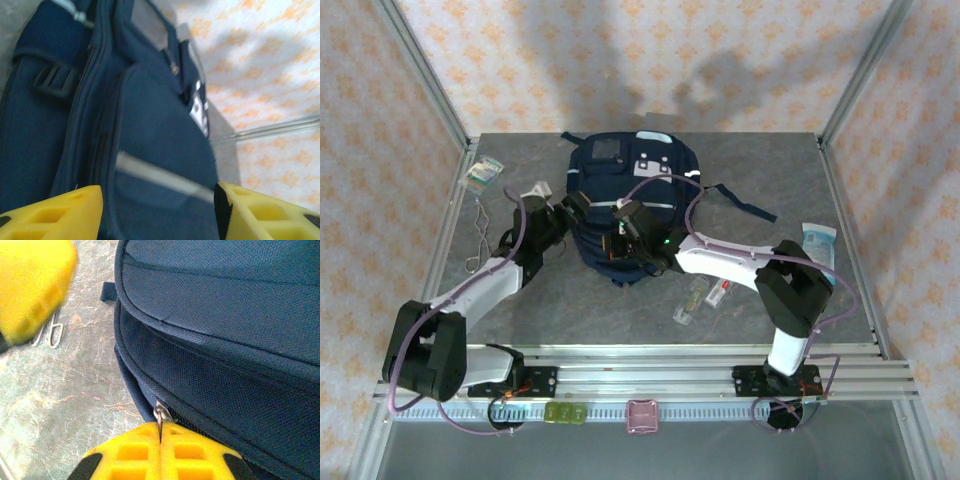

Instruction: Pack the student bag

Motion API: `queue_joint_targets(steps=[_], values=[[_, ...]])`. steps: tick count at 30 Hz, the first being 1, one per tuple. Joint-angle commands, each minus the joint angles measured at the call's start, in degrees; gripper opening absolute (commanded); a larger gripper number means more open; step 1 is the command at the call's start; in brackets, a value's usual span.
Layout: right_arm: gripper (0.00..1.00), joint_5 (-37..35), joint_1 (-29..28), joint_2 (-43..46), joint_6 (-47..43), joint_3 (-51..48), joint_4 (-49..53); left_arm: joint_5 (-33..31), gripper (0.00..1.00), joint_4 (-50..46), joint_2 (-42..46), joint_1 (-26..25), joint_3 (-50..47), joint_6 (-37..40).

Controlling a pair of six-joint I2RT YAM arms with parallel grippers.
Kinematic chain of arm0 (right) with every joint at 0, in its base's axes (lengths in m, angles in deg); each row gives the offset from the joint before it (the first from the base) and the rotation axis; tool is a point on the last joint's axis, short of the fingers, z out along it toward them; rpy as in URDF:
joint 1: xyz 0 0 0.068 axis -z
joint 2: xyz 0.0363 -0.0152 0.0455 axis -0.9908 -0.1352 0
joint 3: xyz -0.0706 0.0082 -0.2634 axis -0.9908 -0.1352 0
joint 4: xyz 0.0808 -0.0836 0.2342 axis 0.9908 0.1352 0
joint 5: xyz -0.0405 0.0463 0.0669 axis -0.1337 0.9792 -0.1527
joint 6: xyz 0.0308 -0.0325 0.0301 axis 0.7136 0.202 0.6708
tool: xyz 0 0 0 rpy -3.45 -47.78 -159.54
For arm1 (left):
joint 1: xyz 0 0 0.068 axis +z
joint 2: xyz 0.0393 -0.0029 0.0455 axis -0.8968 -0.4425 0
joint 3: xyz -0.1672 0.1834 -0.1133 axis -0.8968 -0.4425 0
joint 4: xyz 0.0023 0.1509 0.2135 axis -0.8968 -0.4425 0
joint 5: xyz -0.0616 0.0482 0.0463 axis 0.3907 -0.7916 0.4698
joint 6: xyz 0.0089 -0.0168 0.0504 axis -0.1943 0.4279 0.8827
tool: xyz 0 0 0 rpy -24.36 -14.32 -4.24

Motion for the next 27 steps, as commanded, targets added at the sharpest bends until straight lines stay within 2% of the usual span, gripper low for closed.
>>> queue_joint_targets(steps=[1, 3, 9, 13, 14, 18, 19, 23, 27], values=[[0.0, 1.27, 0.14, -0.48, 0.63, 2.18, -3.75, -5.76, 0.6, -6.12, 0.34, -2.77, -3.06, 0.16], [0.0, 1.55, 0.2, -0.98, 0.92, 2.34, -3.8, -6.67, 0.6, -4.37, -0.85, -4.25, -4.16, -1.29], [0.0, 2.45, 0.15, -1.43, 1.18, 2.27, -4.06, -6.05, 0.6, 1.69, -5.77, -4.59, -3.6, -3.35], [0.0, 3.33, 0.09, -1.56, 1.19, 1.87, -4.06, -6.61, 0.54, 3.13, -9.78, -4.6, -0.73, -2.62], [0.0, 3.25, -0.04, -1.65, 1.19, 1.66, -3.98, -6.33, 0.47, 3.43, -11.06, -4.59, 0.13, -2.48], [0.0, 2.97, -0.04, -2.59, 0.79, 1.1, -2.83, -4.2, 0.03, 4.77, -14.68, -4.59, 2.51, -1.69], [0.0, 2.5, -0.04, -2.72, 0.59, 1.15, -2.22, -3.95, 0.0, 4.61, -15.08, -4.59, 3.0, -1.31], [0.0, -1.87, 0.61, -2.16, -0.18, 0.77, 1.3, -5.01, 0.0, 3.54, -14.58, -4.45, 4.14, 0.03], [0.0, -3.46, 3.2, 0.58, 0.24, -3.85, 1.53, -5.29, 0.0, 2.3, -13.4, -3.16, 4.12, 1.03]])
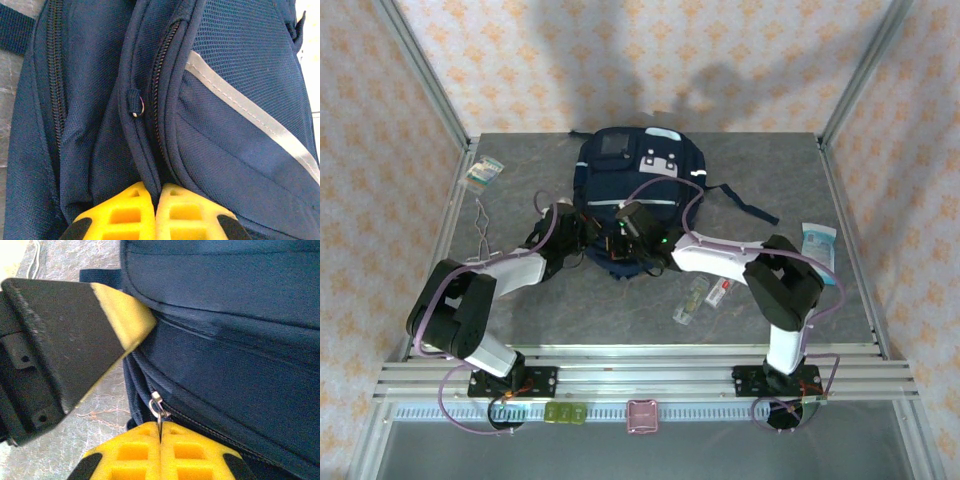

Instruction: Pack the student bag

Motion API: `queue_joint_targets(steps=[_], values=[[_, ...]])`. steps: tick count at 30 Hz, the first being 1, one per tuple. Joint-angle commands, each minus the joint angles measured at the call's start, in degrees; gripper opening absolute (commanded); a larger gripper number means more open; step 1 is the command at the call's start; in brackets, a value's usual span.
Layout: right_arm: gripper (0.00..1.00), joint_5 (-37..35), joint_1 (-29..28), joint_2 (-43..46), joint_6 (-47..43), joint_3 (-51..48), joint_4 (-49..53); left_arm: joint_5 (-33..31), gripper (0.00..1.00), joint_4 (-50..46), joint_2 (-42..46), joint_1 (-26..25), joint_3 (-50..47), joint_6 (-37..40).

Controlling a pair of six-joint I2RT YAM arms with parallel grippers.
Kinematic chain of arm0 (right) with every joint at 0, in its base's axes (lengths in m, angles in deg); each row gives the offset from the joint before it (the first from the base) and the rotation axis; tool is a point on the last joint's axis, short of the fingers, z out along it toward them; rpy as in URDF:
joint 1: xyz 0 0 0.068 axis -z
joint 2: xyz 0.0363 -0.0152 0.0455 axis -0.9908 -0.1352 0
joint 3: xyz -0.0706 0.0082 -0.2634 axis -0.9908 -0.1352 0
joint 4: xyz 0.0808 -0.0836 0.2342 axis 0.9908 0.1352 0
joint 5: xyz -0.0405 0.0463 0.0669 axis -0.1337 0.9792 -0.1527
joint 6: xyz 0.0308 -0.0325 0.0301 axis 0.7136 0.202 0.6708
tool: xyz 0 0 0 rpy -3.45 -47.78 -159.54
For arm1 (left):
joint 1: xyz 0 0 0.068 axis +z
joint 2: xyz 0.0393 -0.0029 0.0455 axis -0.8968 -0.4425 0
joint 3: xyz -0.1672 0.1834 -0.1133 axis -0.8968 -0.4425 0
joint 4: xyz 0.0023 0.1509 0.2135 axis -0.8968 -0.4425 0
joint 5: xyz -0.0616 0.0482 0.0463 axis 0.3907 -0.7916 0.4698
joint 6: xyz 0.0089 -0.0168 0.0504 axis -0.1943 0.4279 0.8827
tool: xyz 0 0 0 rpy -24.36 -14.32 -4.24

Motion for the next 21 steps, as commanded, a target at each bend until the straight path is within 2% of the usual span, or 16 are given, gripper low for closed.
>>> queue_joint_targets(steps=[1, 11, 16, 18, 21], values=[[0.0, -2.66, 2.34, 4.49, -0.38, -4.39, 2.76, -1.55, 0.0, 0.85, 1.36, 1.79, 1.89, 3.0], [0.0, -10.0, 12.78, 15.26, -2.14, -17.41, 3.73, -1.1, 0.0, -2.61, 2.06, 5.98, 3.73, 6.55], [0.0, -19.32, 13.31, 14.29, -5.04, -16.74, 3.07, -1.67, 0.0, -5.08, 1.24, 7.15, 6.3, 9.01], [0.0, -19.05, 13.26, 13.16, -6.05, -14.88, 3.41, -2.0, 0.0, -5.74, 1.33, 7.69, 7.0, 9.99], [0.0, -12.96, 12.73, 13.33, -6.28, -14.28, 0.48, -2.39, 0.0, -8.05, 1.15, 8.48, 9.36, 12.28]])
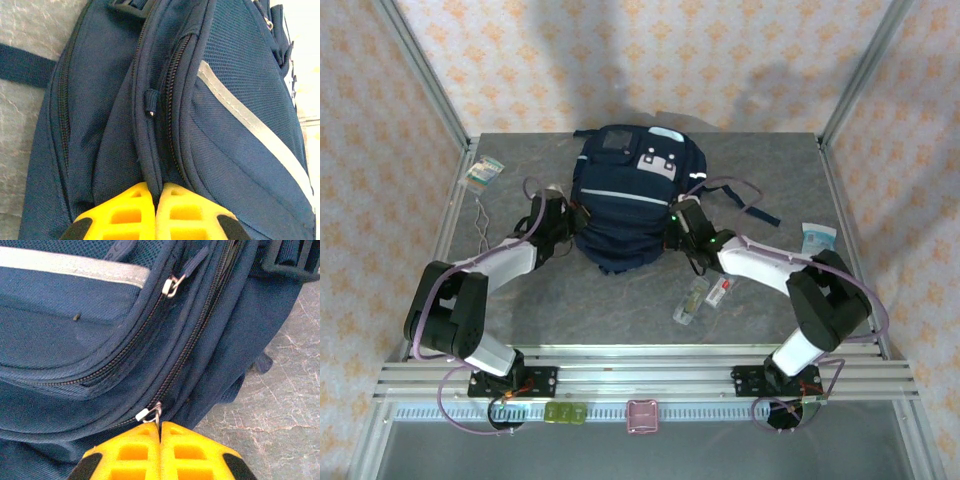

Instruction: Pack the student bag

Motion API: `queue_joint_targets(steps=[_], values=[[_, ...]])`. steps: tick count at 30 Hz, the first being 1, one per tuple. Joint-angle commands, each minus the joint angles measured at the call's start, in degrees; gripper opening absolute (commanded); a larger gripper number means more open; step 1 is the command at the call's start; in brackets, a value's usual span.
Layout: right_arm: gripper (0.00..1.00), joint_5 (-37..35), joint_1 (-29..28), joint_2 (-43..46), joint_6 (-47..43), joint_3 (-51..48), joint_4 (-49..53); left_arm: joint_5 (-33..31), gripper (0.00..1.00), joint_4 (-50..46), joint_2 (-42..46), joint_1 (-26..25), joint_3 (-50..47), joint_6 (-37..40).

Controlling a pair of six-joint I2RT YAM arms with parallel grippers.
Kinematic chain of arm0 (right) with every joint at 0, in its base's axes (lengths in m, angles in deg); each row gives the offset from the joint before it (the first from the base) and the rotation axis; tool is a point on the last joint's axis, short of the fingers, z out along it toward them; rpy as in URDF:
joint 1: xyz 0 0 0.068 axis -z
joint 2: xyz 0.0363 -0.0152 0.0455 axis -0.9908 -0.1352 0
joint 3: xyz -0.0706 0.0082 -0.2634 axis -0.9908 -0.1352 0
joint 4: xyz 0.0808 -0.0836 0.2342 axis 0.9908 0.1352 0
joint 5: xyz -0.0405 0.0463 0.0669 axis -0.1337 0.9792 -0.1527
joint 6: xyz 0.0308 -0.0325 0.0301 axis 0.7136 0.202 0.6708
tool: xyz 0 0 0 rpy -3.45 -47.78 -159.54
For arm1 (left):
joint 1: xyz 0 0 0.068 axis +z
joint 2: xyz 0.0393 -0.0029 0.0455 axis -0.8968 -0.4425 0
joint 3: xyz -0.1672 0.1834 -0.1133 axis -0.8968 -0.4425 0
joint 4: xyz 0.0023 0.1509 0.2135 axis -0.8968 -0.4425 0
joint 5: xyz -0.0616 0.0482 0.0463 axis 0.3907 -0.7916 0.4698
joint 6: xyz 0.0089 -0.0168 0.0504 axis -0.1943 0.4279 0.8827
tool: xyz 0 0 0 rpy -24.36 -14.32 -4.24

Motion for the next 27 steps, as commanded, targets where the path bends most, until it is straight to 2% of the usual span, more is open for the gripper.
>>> queue_joint_targets(steps=[1, 7, 8, 10, 12, 18, 21, 27], values=[[0.0, -0.76, -0.37, -0.49, -1.6, 1.45, -0.4, -4.92, 0.0, -2.48, 0.13, 2.88, 4.92, 5.37], [0.0, 5.58, -8.29, -3.84, -0.63, 5.48, -3.4, -8.47, 0.0, -8.74, -1.59, 6.1, 12.6, 10.19], [0.0, 7.0, -9.11, -4.92, 0.17, 6.01, -4.82, -8.6, 0.09, -9.78, -1.52, 6.35, 13.55, 10.24], [0.0, 9.0, -9.72, -7.28, 1.47, 7.3, -6.58, -8.24, 0.35, -10.95, -0.71, 6.23, 13.92, 9.59], [0.0, 10.25, -9.77, -9.2, 2.49, 8.39, -8.24, -6.63, 0.44, -10.29, 1.3, 5.7, 11.4, 7.72], [0.0, 12.51, -9.78, -11.94, 2.73, 10.28, -10.11, -5.25, 0.48, -6.16, 10.56, 0.2, -2.38, -1.55], [0.0, 12.59, -9.78, -11.71, 2.23, 10.14, -10.07, -6.2, 0.53, -0.57, 14.53, -3.82, -9.6, -8.02], [0.0, 12.41, -9.78, -11.45, 2.0, 9.26, -10.24, -7.78, 0.56, 8.01, 12.13, -8.74, -12.24, -12.4]])
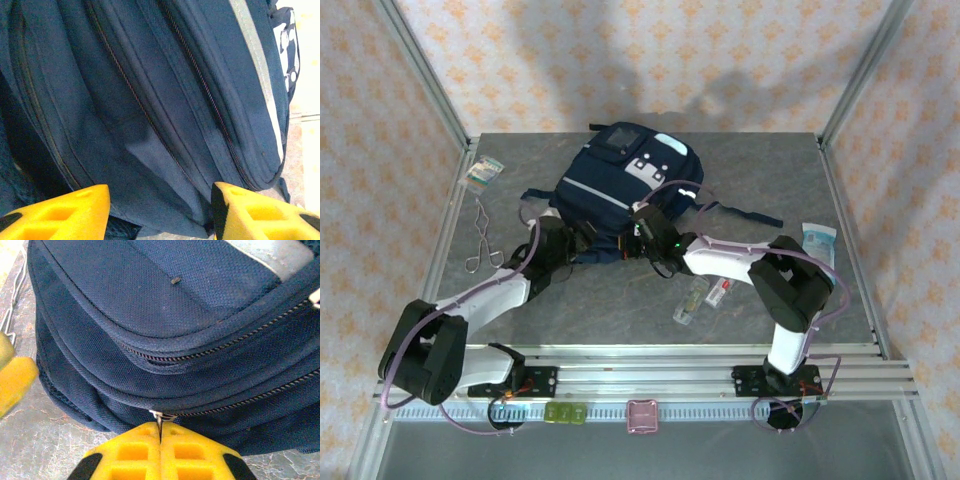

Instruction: Pack the student bag

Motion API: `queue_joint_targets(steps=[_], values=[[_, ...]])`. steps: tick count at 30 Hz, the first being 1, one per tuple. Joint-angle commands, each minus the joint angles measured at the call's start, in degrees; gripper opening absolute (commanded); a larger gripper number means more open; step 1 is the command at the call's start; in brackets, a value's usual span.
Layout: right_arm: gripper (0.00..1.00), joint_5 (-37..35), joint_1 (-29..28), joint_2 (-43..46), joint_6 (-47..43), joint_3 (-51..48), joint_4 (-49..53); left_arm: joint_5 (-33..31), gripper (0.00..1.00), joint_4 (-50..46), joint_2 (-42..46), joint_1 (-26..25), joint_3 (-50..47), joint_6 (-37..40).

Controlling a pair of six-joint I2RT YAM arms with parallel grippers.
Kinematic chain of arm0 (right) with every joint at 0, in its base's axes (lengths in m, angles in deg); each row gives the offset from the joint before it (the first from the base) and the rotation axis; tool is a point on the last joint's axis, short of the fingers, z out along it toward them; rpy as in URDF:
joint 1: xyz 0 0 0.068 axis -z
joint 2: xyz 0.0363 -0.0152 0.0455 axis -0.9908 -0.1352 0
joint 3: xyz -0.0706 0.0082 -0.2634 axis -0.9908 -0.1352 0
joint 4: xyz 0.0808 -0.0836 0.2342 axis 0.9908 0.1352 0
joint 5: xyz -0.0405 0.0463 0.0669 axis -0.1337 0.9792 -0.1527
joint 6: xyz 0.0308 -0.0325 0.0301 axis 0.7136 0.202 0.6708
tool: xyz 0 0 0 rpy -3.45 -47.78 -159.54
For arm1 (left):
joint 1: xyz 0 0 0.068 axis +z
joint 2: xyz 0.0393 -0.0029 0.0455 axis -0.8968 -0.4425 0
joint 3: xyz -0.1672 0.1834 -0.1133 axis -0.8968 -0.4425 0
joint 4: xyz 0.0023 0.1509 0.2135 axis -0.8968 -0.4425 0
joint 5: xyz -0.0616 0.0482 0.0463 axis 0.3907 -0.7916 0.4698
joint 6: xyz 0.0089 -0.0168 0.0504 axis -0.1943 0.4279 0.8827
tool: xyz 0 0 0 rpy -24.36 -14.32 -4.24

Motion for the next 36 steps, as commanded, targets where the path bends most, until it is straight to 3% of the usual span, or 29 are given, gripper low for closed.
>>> queue_joint_targets(steps=[1, 6, 9, 10, 12, 13, 14, 19, 25, 32, 36], values=[[0.0, 1.36, -0.17, 0.15, 0.08, 0.92, -2.37, -1.55, 0.57, 8.7, -2.57, -1.74, 1.35, -3.84], [0.0, 1.64, -0.15, 0.13, 0.87, 0.14, -3.36, -1.63, 0.57, 12.61, -9.25, -3.27, 4.32, -3.57], [0.0, 1.82, -0.14, 0.05, 0.5, 0.05, -3.17, -1.49, 0.52, 13.85, -12.9, -3.66, 6.06, -3.44], [0.0, 1.75, -0.17, 0.02, 0.27, 0.12, -2.94, -1.58, 0.43, 13.92, -13.97, -3.7, 6.54, -3.4], [0.0, 1.2, -0.15, -0.27, -0.6, 0.39, -2.11, -1.66, 0.12, 14.67, -15.26, -3.72, 6.98, -3.14], [0.0, 0.15, -0.12, -0.4, -1.21, 0.7, -1.22, -1.65, 0.03, 14.73, -15.61, -3.72, 7.13, -3.13], [0.0, -0.96, -0.17, -0.48, -1.82, 0.83, -0.35, -1.49, 0.0, 14.79, -15.78, -3.64, 7.29, -2.89], [0.0, -7.65, 1.5, -0.14, -4.13, 0.52, 4.73, -1.7, 0.0, 12.7, -14.55, -3.11, 7.57, -1.56], [0.0, -14.58, 8.04, 2.34, -3.49, -2.58, 7.16, -0.38, 0.0, 11.61, -12.08, -1.53, 5.78, -0.73], [0.0, -21.68, 15.47, -1.26, -1.77, 3.13, 7.52, 0.35, 0.0, 11.35, -10.97, -0.99, 4.09, -0.45], [0.0, -23.32, 16.54, -4.41, 0.1, 7.62, 7.73, 0.37, 0.0, 11.08, -10.71, -0.8, 4.0, -0.24]])
